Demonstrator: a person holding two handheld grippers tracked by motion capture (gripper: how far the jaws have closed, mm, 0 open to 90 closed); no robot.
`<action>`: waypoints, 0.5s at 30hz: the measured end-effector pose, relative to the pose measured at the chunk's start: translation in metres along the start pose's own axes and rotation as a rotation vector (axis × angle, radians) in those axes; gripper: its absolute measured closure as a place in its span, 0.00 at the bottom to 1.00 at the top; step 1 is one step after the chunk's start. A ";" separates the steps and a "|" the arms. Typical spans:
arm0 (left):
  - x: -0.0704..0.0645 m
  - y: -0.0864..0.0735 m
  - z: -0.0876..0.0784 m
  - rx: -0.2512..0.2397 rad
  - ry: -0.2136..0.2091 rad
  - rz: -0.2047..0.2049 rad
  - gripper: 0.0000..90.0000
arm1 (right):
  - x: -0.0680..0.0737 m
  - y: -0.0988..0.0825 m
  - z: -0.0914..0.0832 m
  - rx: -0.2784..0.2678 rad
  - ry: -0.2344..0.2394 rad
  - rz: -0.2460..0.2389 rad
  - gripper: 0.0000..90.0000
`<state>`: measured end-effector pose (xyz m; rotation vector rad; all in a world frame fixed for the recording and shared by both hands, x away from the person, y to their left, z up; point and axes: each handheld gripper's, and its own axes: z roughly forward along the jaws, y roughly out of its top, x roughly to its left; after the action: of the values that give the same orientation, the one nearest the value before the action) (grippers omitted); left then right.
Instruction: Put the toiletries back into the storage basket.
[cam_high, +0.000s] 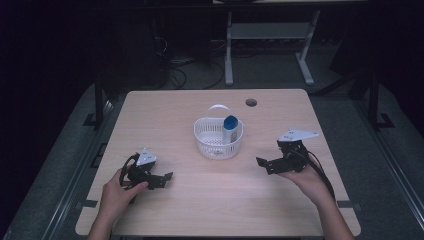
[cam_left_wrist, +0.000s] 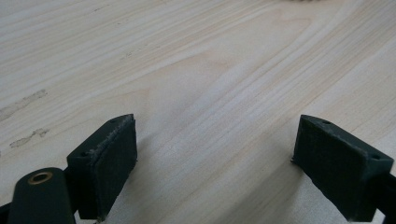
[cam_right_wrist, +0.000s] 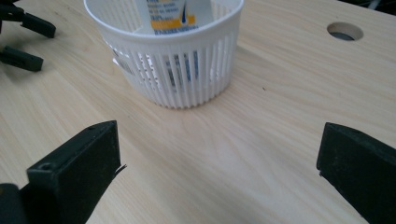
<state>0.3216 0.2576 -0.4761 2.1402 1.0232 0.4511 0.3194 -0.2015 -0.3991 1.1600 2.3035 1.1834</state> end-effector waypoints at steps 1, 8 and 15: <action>0.000 0.000 0.000 0.000 0.000 0.000 0.14 | 0.000 -0.003 -0.001 0.001 -0.004 0.006 0.00; 0.000 0.000 0.000 0.000 0.000 0.000 0.14 | -0.005 -0.026 -0.007 0.036 -0.021 0.025 0.00; 0.000 0.000 0.000 0.000 0.000 0.001 0.14 | -0.010 -0.049 -0.008 0.072 -0.038 0.043 0.00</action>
<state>0.3216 0.2577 -0.4762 2.1405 1.0222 0.4519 0.2952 -0.2296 -0.4334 1.2517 2.3213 1.0912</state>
